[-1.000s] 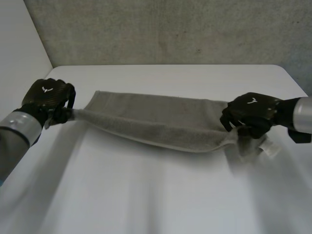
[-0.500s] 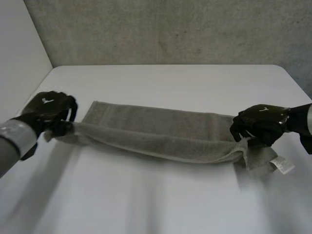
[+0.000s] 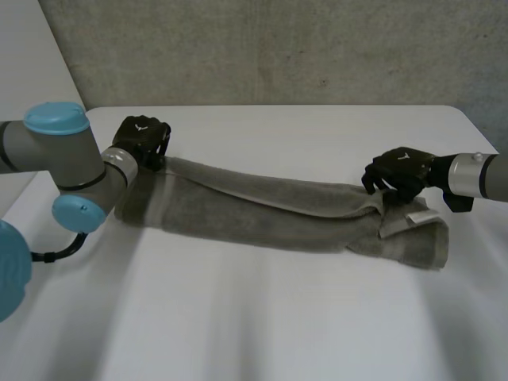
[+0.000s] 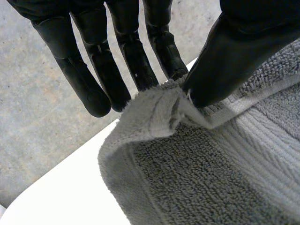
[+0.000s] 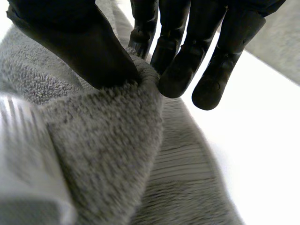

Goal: Fold the towel.

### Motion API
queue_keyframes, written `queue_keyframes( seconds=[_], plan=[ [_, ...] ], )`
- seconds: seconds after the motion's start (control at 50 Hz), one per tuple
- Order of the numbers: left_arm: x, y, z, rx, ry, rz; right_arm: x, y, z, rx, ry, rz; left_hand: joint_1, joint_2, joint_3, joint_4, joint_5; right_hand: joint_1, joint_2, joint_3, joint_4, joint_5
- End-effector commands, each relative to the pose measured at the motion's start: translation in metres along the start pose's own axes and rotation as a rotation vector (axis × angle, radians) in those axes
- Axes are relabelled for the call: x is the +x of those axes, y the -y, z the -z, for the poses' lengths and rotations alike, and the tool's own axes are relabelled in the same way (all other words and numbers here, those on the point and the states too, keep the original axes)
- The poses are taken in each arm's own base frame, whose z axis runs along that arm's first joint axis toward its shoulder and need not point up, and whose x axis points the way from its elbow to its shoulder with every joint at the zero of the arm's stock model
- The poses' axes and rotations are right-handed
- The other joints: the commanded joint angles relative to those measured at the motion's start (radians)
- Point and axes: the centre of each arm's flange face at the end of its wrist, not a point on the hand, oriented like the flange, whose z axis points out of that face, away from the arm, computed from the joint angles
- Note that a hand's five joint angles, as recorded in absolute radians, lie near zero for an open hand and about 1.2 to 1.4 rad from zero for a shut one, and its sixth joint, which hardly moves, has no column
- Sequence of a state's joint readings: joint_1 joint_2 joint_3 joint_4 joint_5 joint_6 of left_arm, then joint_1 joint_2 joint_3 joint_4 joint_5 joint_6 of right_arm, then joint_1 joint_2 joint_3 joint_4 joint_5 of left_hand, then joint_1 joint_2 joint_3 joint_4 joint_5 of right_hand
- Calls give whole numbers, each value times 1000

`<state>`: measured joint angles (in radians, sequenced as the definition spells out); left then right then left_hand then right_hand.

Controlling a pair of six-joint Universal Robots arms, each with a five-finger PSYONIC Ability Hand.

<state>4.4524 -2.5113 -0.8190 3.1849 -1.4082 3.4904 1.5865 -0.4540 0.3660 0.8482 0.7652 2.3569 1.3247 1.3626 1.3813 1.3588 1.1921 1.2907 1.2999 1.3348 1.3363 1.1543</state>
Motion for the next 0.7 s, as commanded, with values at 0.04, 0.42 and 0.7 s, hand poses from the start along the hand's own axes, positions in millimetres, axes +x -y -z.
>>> queue_keyframes(
  seconds=[0.04,0.42,0.7],
  plan=[
    [0,-13,-14,-4,22,-1,20,-5,-16,35,-122,45,72,34,15,37,30,106,96,61,60,67],
    [-8,-1,-11,-2,90,-3,20,13,-27,72,-231,130,-1141,-1179,-1197,-1175,-1183,-1116,-1125,-1160,-1162,-1154],
    [-19,33,23,-7,101,4,29,94,41,205,-339,32,-1120,-1158,-1177,-1154,-1162,-1116,-1125,-1160,-1162,-1154]
  ],
)
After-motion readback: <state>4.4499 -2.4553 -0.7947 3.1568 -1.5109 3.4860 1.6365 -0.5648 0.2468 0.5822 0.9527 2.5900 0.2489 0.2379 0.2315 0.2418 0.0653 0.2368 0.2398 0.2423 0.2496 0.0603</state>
